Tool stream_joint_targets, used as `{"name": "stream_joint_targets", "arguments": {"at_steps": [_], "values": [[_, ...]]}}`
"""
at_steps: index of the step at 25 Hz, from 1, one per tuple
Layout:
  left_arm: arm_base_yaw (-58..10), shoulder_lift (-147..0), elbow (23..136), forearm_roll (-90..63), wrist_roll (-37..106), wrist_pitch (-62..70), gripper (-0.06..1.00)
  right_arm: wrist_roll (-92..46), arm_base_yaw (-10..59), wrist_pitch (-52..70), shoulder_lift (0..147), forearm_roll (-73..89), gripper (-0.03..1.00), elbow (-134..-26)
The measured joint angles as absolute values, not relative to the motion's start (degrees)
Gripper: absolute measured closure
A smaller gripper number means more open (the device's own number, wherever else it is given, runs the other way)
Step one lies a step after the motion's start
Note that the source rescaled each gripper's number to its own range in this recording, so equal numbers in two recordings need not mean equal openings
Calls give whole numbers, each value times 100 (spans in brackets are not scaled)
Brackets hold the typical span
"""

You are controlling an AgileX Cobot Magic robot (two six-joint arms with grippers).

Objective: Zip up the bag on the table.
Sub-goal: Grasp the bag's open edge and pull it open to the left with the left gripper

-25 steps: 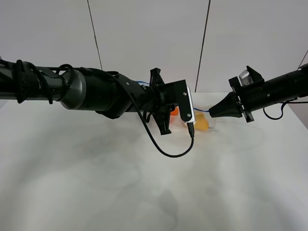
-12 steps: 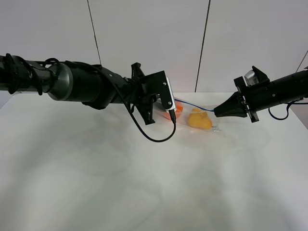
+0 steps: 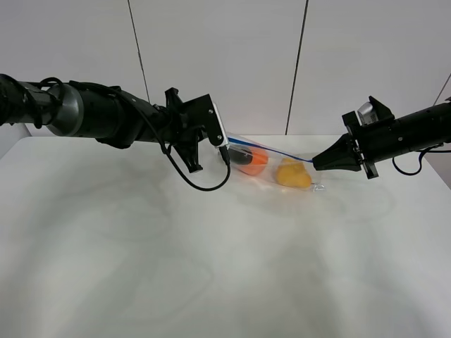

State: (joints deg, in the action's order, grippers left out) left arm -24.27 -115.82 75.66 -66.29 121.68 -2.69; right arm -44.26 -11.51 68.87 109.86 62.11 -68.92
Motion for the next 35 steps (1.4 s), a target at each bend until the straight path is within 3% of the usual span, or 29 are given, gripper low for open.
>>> {"name": "stream_joint_targets", "arguments": {"at_steps": [28,29,31,34,35], "values": [[-1877,-11582,7566,-6604,12168,287,93,-4432,-1134,6887,10986,6206,97,-6904],[-1877,-11582,7566,-6604,12168,267,88,-4432,-1134,6887,10986,6200,97,-6904],[-1815,-11582,7566,-6611,12146,82,69,-4432,-1148,6894,10986,6093,97,-6904],[-1737,-11582,7566,-6628,11934,-57,26,-4432,-1180,6899,10986,5990,97,-6904],[-1737,-11582,7566,-6632,11823,-51,18,-4432,-1180,6899,10986,5982,97,-6904]]}}
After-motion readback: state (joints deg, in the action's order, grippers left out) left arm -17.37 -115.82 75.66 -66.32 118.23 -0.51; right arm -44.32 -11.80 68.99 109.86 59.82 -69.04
